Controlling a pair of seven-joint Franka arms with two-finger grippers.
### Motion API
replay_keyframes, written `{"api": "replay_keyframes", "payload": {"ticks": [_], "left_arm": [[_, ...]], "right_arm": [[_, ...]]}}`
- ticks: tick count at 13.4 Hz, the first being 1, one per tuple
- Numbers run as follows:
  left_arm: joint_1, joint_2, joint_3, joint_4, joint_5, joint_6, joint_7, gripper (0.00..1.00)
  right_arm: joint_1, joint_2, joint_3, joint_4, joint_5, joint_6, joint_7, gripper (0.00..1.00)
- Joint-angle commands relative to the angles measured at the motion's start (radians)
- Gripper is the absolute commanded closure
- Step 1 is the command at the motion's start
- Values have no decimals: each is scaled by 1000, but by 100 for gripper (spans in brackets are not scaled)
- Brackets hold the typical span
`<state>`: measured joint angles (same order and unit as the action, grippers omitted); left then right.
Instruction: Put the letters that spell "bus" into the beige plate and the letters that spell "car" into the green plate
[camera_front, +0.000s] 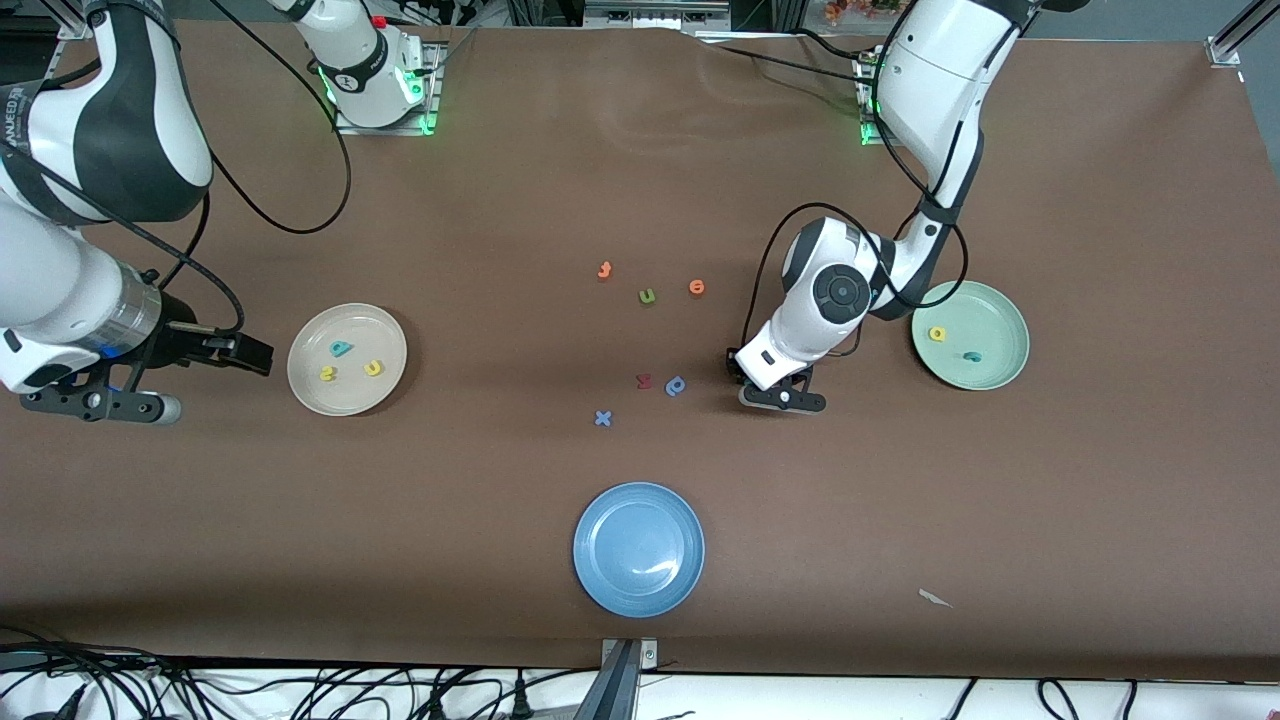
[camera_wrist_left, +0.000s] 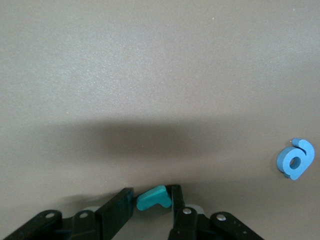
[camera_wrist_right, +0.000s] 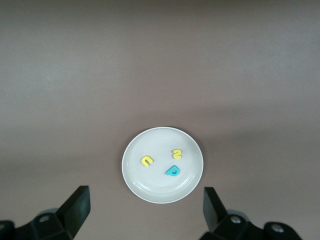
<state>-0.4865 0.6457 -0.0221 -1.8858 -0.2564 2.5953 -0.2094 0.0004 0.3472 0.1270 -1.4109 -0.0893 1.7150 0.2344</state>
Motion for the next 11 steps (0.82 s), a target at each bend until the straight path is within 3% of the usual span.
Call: {"api": "replay_keyframes", "payload": {"ticks": [1, 5, 8, 9, 11], "left_arm": [[-12, 8, 27, 2, 25, -4, 2, 60], [-12, 6, 27, 4, 25, -6, 2, 63], [-12, -6, 27, 7, 26, -30, 4, 72], [-10, -11, 28, 7, 26, -38, 5, 82], [-9, -17, 28, 4, 34, -46, 5, 85]], "right_arm": [[-14, -25, 19, -23, -6, 5, 28, 0], [-13, -25, 20, -25, -6, 28, 66, 0], [-11, -21, 20, -30, 0, 48, 86, 0], [-8, -19, 20, -30, -1, 51, 86, 0], [-13, -13, 14, -31, 2, 52, 82, 0]]}}
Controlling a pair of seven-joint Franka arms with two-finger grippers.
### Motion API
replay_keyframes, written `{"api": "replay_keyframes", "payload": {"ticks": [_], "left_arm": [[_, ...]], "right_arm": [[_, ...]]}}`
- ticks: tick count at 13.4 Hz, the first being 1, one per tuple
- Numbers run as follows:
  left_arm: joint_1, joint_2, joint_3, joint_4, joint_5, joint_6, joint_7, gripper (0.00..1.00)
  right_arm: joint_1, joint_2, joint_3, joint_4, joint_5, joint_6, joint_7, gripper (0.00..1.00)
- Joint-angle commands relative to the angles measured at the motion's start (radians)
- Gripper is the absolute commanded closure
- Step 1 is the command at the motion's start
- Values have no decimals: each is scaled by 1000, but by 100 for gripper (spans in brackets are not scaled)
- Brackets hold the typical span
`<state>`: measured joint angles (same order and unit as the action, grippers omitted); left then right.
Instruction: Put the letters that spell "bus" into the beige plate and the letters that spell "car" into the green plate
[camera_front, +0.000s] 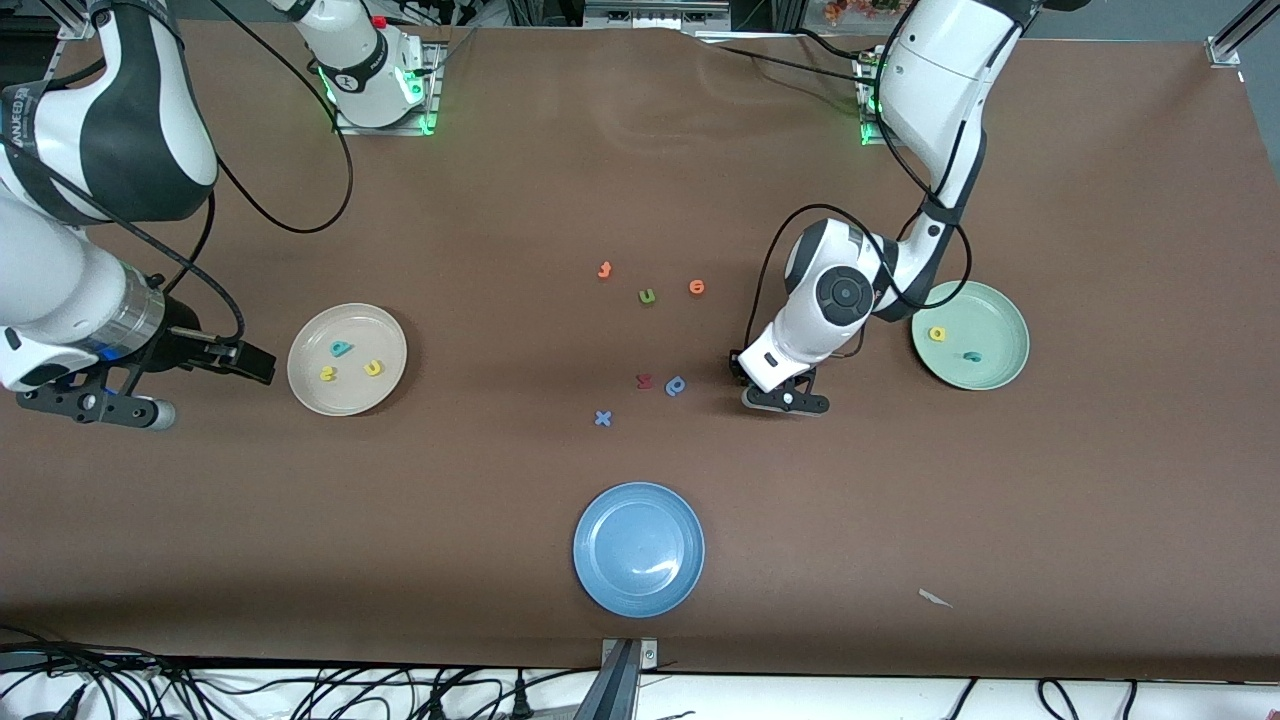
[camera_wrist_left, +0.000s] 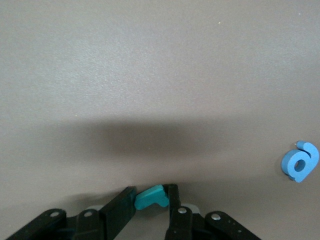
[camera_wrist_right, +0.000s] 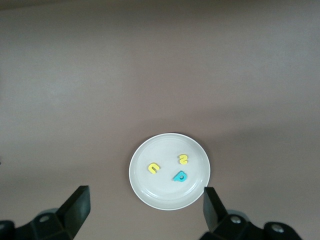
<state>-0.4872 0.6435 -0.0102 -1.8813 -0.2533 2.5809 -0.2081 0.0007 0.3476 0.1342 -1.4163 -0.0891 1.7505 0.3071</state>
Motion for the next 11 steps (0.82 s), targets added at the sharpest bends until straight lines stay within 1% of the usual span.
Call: {"api": "replay_keyframes", "payload": {"ticks": [1, 4, 6, 9, 10, 11], "left_arm": [[-8, -15, 16, -1, 43, -31, 4, 88], [-8, -24, 29, 4, 49, -60, 6, 88], [-5, -57, 47, 13, 51, -138, 10, 90], [28, -120, 65, 13, 54, -237, 55, 90], [54, -145, 67, 13, 78, -270, 76, 89], [83, -168, 67, 10, 139, -303, 107, 89]], "right_arm": [[-18, -12, 4, -26, 2, 15, 0, 0], [-19, -12, -1, -24, 0, 9, -3, 0], [-19, -16, -10, -23, 0, 1, -3, 0], [-19, -25, -10, -21, 2, -11, -5, 0], [-19, -28, -10, -21, 0, -32, -12, 0], [-21, -39, -11, -24, 0, -66, -34, 0]]}}
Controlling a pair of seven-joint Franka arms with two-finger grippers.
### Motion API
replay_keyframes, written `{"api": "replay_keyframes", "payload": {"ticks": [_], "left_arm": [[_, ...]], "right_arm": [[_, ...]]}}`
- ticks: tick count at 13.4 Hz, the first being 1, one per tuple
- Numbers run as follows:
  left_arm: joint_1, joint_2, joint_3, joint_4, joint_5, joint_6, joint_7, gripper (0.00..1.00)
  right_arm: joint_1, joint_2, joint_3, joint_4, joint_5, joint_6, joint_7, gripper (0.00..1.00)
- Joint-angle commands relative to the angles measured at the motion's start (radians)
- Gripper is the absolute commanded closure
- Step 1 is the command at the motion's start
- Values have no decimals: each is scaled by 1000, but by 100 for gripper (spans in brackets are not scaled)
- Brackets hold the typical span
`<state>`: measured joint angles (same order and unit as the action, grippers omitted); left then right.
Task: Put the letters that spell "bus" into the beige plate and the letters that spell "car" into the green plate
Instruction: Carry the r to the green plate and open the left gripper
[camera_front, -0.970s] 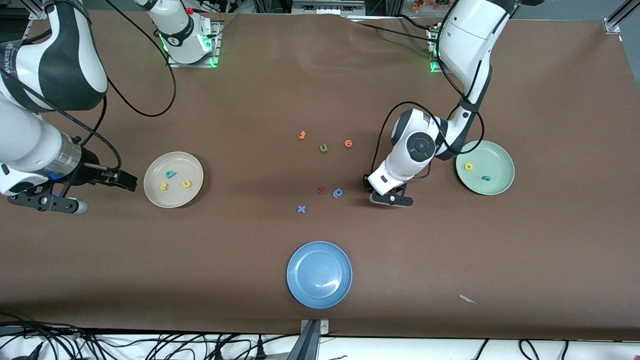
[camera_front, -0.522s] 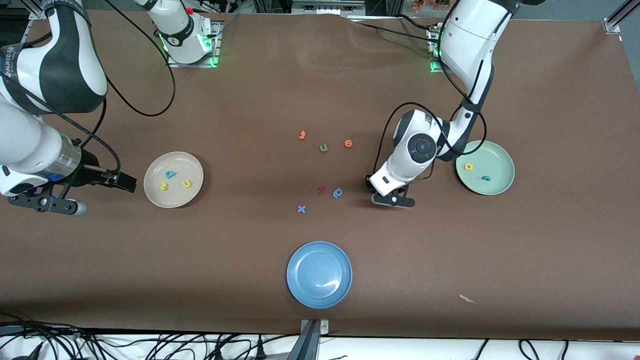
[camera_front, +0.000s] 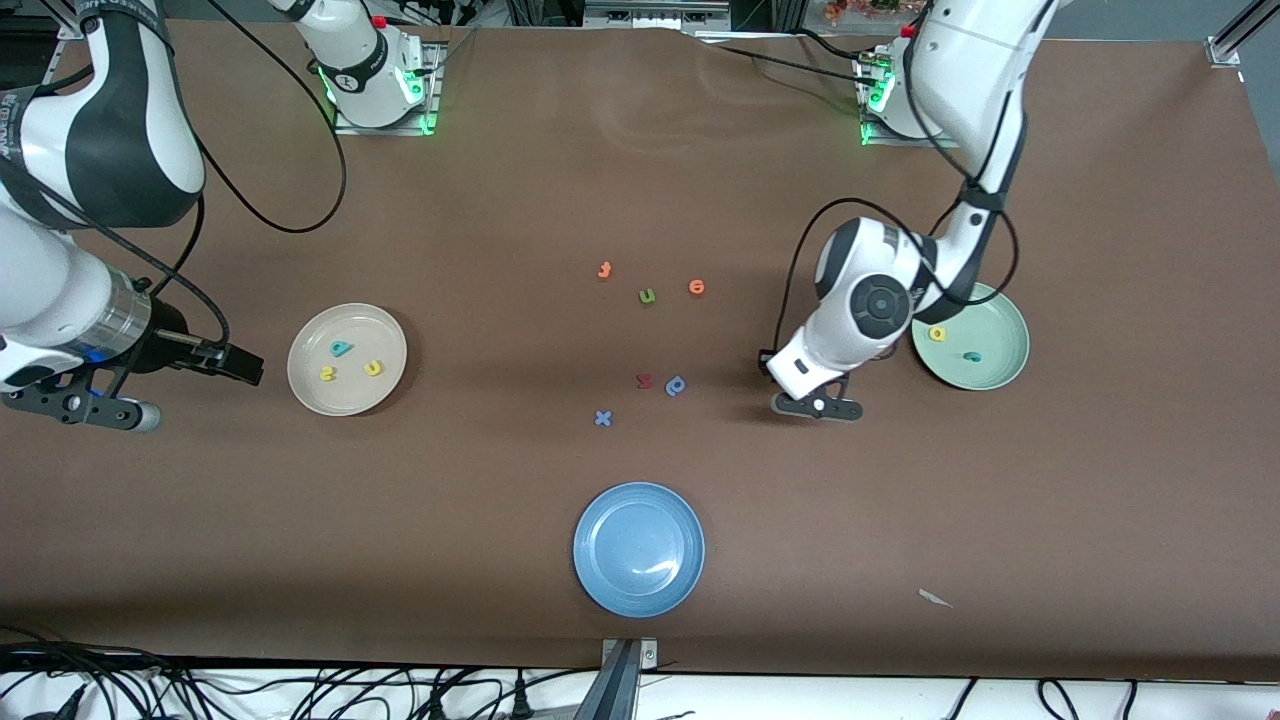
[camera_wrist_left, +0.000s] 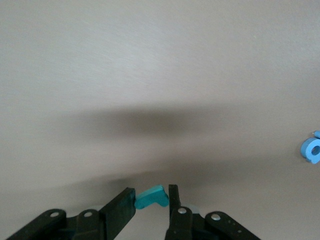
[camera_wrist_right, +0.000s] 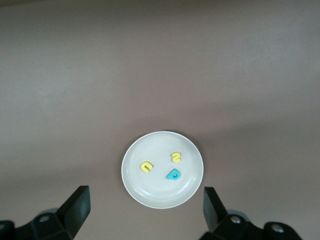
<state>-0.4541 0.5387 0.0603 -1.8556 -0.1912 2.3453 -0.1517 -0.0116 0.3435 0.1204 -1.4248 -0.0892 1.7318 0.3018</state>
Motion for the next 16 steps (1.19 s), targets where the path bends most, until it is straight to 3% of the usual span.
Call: {"api": "replay_keyframes", "payload": {"ticks": [1, 5, 7, 10, 12, 13, 14, 15, 16], "left_arm": [[75, -87, 12, -19, 155, -105, 87, 89], [164, -180, 48, -65, 193, -266, 272, 88], [181, -235, 96, -152, 193, -276, 334, 82], [235, -362, 98, -314, 333, -274, 334, 83], [267, -382, 98, -352, 348, -270, 343, 79], [268, -382, 98, -353, 348, -268, 343, 72], [268, -382, 98, -356, 348, -262, 333, 29], [273, -382, 98, -356, 348, -255, 331, 0], [279, -393, 98, -355, 348, -255, 331, 0]], "right_arm": [[-8, -49, 2, -25, 2, -84, -32, 1], [-8, -67, -4, -65, 3, -41, -35, 0], [-10, -83, -5, -92, 8, -34, -35, 0], [-10, -84, -11, -94, 51, -24, -39, 0], [-10, -81, -16, -80, 51, -26, -88, 0], [-10, -81, -15, -75, 51, -28, -90, 0], [-8, -83, -13, -75, 51, -34, -95, 0], [-10, -84, -13, -75, 51, -49, -92, 0], [-10, -84, -15, -74, 52, -52, -93, 0]]}}
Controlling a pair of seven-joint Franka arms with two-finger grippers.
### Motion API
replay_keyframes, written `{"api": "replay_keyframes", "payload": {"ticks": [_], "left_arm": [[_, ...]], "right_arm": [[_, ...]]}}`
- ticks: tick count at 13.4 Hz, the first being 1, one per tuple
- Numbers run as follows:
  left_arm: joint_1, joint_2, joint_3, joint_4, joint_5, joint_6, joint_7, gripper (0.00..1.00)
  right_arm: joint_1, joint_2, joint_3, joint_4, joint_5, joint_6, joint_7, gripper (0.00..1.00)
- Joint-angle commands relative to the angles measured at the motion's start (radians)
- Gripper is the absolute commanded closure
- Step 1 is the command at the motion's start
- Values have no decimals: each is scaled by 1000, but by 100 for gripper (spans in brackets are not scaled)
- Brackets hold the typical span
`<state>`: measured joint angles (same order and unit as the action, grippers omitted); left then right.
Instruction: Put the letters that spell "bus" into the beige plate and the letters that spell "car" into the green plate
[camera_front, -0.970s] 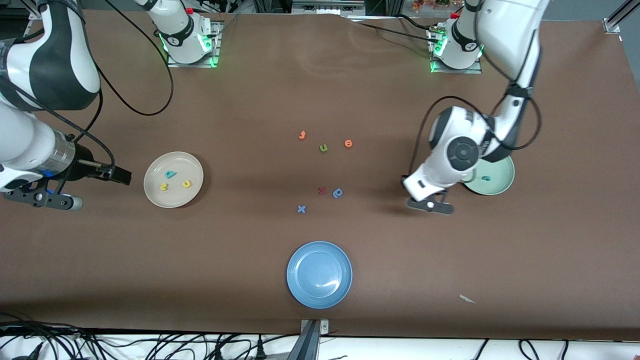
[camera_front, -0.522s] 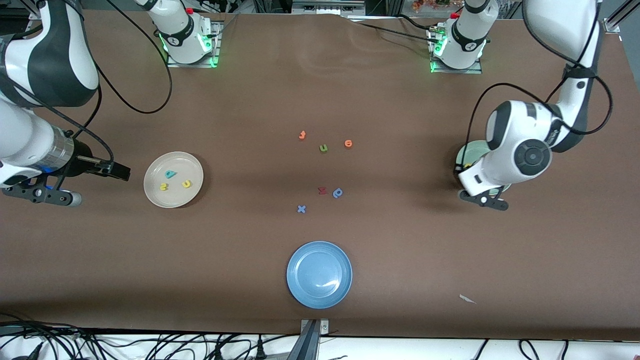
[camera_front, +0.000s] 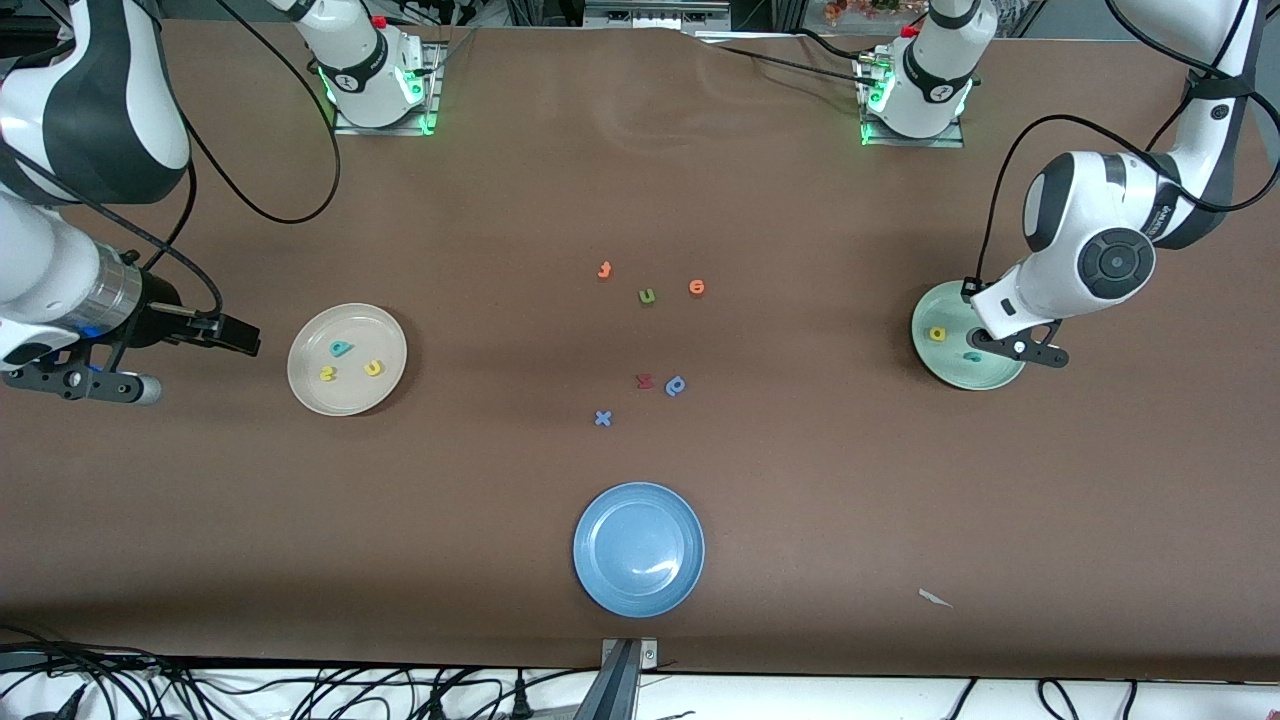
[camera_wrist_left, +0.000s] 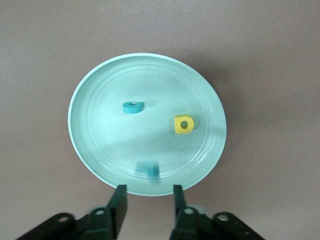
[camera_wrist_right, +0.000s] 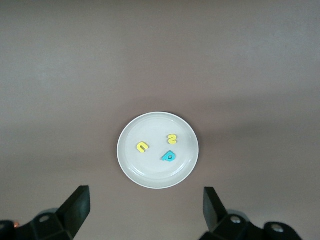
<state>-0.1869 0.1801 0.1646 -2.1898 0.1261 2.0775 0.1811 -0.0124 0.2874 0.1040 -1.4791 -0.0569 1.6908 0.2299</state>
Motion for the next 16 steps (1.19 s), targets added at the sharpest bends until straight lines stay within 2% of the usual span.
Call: {"api": "replay_keyframes", "payload": {"ticks": [1, 4, 8, 10, 13, 16], "left_arm": [[12, -51, -7, -22, 30, 4, 0, 0], [15, -74, -8, -30, 17, 1, 0, 0], [14, -192, -25, -2, 17, 0, 6, 0], [15, -209, -48, 69, 15, -34, 6, 0], [20, -211, -137, 276, 17, -232, -20, 0], [46, -226, -135, 418, -64, -400, -23, 0]], "right_arm": [[-9, -27, 2, -20, 19, -11, -23, 0], [-8, -27, 3, -15, 17, -14, -26, 0], [-6, -24, 3, -12, 20, -14, -11, 0], [-7, -19, 3, -10, 22, -8, -4, 0], [-9, -17, 3, -10, 22, -9, -9, 0], [-8, -16, 3, -10, 22, -6, -6, 0]]}}
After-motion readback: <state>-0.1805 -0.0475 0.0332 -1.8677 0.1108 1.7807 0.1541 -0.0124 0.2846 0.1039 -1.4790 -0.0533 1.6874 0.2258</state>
